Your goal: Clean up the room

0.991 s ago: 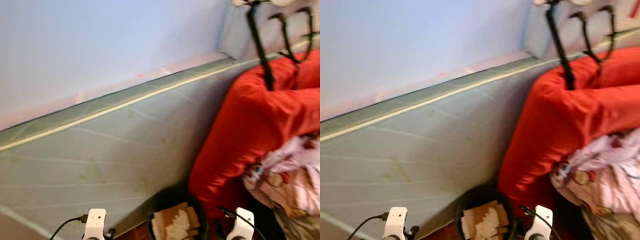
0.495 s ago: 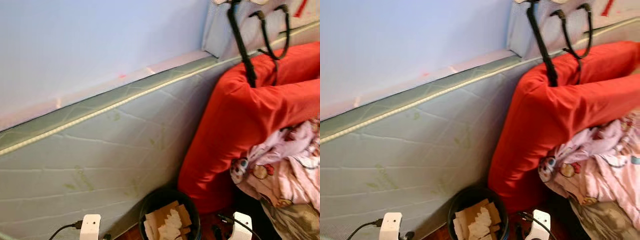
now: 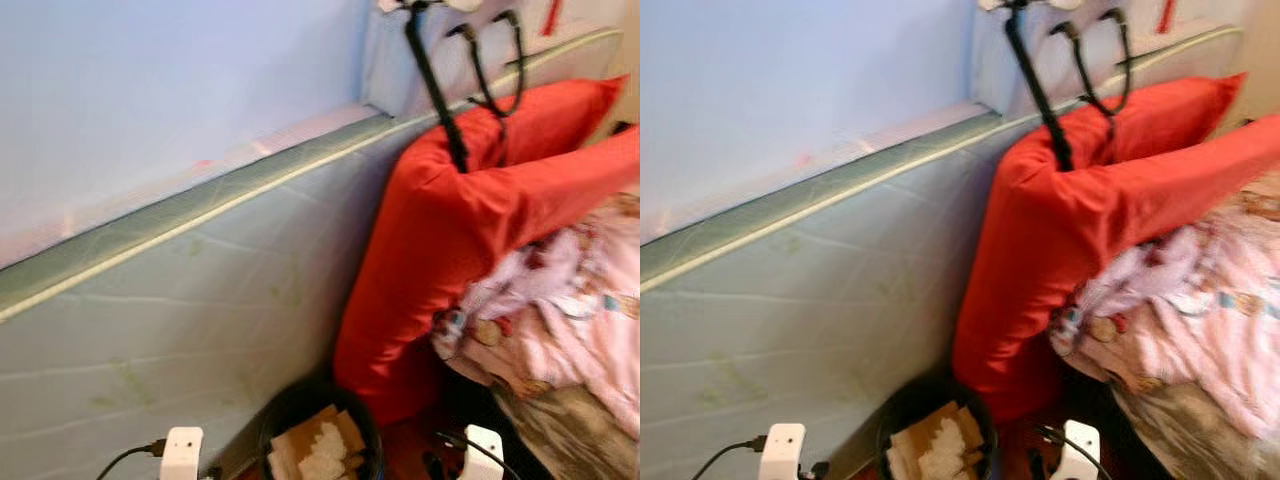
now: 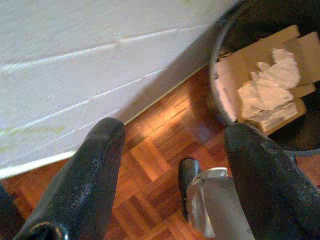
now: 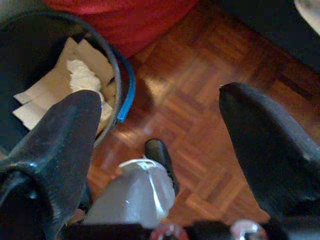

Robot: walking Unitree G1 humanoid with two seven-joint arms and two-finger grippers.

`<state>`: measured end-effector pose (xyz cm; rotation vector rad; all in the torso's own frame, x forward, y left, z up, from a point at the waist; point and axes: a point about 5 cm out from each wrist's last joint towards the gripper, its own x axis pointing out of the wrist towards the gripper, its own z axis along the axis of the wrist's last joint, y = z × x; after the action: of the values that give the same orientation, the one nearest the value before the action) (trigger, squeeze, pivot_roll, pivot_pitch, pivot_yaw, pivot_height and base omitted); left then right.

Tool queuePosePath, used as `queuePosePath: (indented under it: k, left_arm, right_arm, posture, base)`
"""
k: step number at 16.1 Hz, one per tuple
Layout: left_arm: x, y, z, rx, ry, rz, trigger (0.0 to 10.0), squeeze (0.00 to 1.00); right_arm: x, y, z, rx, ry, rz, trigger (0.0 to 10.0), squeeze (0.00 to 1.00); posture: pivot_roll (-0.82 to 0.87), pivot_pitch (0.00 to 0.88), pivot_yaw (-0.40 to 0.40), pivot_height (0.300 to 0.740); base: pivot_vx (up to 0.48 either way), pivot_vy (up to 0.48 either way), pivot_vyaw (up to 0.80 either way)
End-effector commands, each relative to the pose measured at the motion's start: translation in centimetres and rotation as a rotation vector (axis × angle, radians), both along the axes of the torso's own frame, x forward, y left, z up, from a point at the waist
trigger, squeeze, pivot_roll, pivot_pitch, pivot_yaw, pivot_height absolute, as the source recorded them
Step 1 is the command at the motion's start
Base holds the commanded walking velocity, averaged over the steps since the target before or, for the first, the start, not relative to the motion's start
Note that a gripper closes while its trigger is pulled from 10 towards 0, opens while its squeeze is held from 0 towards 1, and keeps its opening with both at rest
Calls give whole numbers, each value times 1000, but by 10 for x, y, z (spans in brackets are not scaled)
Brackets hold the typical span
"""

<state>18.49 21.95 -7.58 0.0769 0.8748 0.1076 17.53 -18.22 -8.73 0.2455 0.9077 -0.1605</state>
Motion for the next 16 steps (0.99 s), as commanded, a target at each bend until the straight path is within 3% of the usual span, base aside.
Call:
queuePosePath:
  k: [1,12,16]
  left_arm:
    - [-2,-1,-1,1,13,-4,10000,0]
    - [0,-5,-1,-5,9,-8,10000,0]
    - [0,-5,-1,-6,6,-2,10000,0]
  right_arm:
    - [-1,-1,0,-6,6,5,10000,0]
    - [0,-3,0,-13,5,42,10000,0]
    - [1,-3,1,-12,-4,44,10000,0]
  posture:
    - [-13,0,20,726]
    - [-8,0,9,726]
    - [-3,0,6,726]
  base:
    - [0,0,-725]
    - [0,0,-718]
    - [0,0,0]
